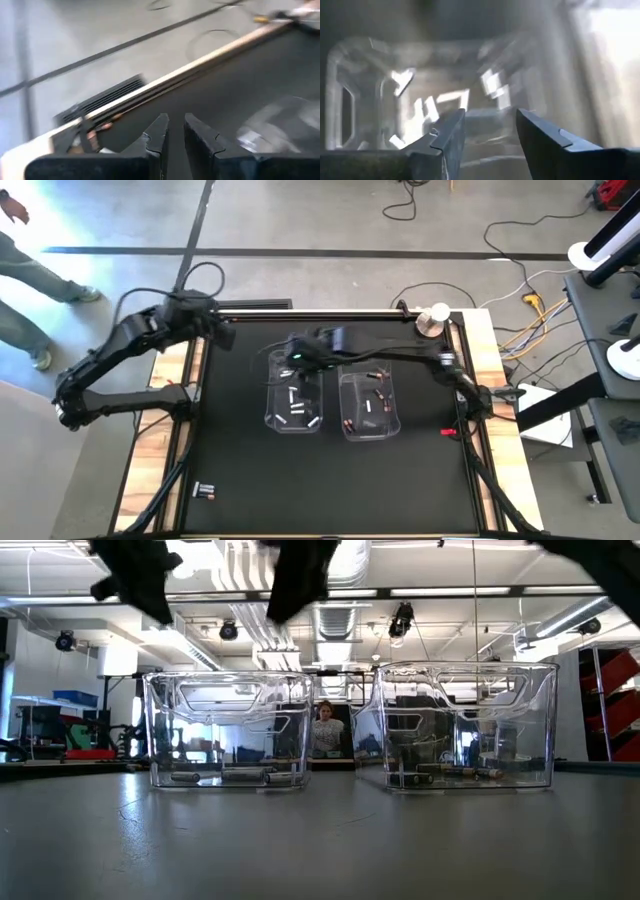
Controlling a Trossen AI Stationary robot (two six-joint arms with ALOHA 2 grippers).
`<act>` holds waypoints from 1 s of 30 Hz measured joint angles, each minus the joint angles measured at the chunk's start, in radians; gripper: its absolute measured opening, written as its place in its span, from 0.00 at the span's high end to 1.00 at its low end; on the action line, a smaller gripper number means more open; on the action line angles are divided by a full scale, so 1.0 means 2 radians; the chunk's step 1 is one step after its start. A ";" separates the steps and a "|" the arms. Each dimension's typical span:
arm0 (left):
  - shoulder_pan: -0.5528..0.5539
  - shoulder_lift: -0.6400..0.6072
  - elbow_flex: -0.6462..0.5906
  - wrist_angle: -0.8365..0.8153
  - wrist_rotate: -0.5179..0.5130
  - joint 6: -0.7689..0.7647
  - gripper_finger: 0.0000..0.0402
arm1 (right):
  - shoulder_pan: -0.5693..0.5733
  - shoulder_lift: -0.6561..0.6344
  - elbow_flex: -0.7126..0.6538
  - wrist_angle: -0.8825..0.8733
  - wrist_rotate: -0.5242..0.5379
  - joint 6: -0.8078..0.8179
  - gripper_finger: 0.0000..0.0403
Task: Sort batteries
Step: Put the white battery into the left transparent bin
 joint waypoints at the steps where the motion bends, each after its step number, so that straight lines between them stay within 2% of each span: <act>1: 0.000 0.006 -0.013 0.009 -0.023 -0.019 0.90 | 0.007 -0.021 0.001 0.003 0.027 -0.002 0.58; 4: 0.001 0.023 -0.063 0.044 -0.091 -0.084 0.90 | 0.025 -0.077 0.000 0.018 0.092 0.005 0.57; 6: 0.004 0.034 -0.097 0.068 -0.138 -0.173 0.90 | 0.033 -0.109 -0.001 0.026 0.124 0.021 0.57; 8: 0.015 0.047 -0.130 0.093 -0.154 -0.268 0.90 | 0.039 -0.142 -0.001 0.027 0.153 0.045 0.58; 10: 0.034 0.064 -0.158 0.136 -0.141 -0.328 0.90 | 0.045 -0.169 0.000 0.025 0.169 0.081 0.59; 14: 0.084 0.123 -0.182 0.196 -0.063 -0.340 0.90 | 0.071 -0.196 -0.001 0.024 0.176 0.146 0.63; 16: 0.108 0.161 -0.179 0.195 -0.050 -0.353 0.90 | 0.091 -0.201 -0.001 0.024 0.177 0.155 0.64; 20: 0.154 0.234 -0.165 0.185 -0.028 -0.394 0.90 | 0.134 -0.198 -0.001 0.023 0.254 0.167 0.65; 23: 0.178 0.275 -0.153 0.179 -0.001 -0.441 0.90 | 0.153 -0.186 -0.001 0.020 0.308 0.171 0.63; 30: 0.217 0.324 -0.124 0.176 0.015 -0.483 0.90 | 0.151 -0.172 -0.001 0.008 0.318 0.212 0.52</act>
